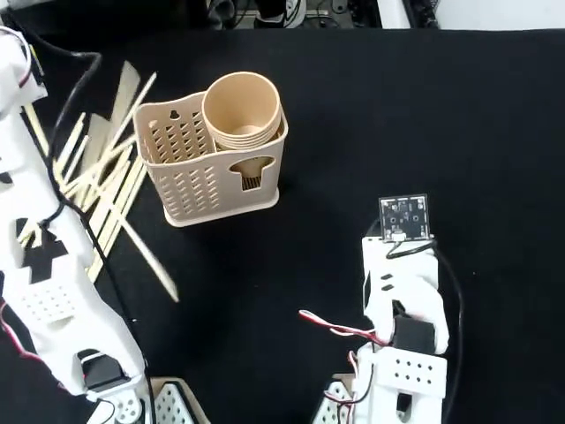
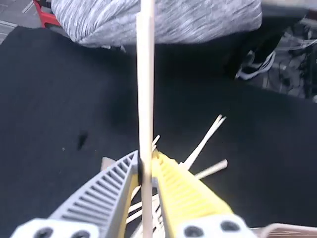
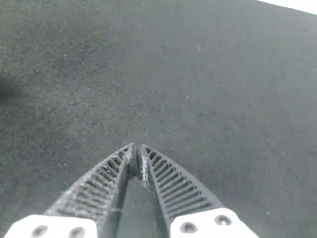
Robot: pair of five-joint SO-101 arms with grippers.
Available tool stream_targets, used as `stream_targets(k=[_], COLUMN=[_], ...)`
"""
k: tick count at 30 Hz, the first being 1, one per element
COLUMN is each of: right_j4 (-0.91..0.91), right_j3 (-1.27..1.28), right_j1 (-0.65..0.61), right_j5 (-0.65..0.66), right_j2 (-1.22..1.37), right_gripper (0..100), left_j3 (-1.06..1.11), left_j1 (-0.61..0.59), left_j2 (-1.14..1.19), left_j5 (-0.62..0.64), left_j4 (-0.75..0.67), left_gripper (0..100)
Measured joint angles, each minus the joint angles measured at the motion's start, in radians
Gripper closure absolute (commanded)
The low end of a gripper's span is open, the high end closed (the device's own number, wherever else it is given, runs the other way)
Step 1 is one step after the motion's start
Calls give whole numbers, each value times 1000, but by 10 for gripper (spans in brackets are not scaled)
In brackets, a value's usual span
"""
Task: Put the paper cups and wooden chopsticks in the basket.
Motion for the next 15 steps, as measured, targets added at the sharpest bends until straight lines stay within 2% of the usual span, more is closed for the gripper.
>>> stream_targets(k=[12,15], right_j4=[0,0], right_j3=[0,0], right_j1=[0,0], right_j5=[0,0], right_j2=[0,0], right_gripper=[986,986], left_j3=[-28,-32], left_j1=[195,244], left_j2=[-242,-282], left_j5=[18,55], left_j4=[0,0], left_gripper=[971,971])
